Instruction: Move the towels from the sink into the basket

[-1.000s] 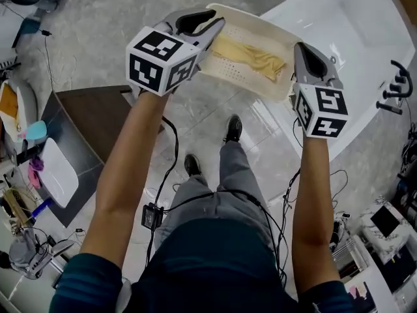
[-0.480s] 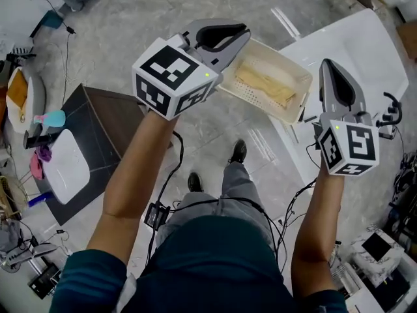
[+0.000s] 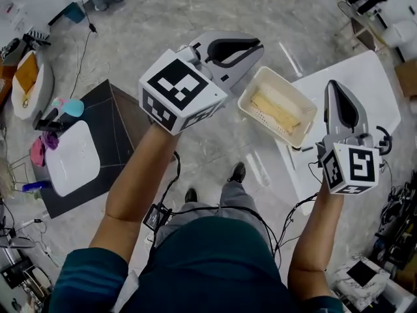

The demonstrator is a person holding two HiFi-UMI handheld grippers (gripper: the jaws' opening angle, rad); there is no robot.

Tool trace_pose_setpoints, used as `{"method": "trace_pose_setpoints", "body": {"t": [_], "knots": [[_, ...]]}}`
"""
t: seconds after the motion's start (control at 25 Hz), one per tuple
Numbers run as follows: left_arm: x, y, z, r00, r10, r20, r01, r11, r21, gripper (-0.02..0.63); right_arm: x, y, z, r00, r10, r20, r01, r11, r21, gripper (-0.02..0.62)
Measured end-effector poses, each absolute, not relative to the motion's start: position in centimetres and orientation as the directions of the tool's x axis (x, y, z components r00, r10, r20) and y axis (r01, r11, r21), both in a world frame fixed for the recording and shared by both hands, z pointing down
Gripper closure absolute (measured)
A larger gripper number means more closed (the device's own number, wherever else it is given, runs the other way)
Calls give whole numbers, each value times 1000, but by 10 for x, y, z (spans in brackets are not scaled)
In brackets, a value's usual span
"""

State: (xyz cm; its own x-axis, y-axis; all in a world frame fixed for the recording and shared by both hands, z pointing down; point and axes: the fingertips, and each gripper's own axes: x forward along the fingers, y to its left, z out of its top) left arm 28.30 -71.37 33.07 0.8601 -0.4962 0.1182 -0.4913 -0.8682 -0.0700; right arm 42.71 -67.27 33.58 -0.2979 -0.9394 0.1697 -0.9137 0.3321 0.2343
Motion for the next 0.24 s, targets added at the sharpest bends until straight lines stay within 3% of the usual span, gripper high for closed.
{"method": "trace_pose_setpoints", "body": {"t": [0.24], "knots": [[235, -687, 291, 855, -513, 76, -506, -857, -101, 572, 374, -653, 299, -336, -930, 146, -891, 364, 269, 588]]}}
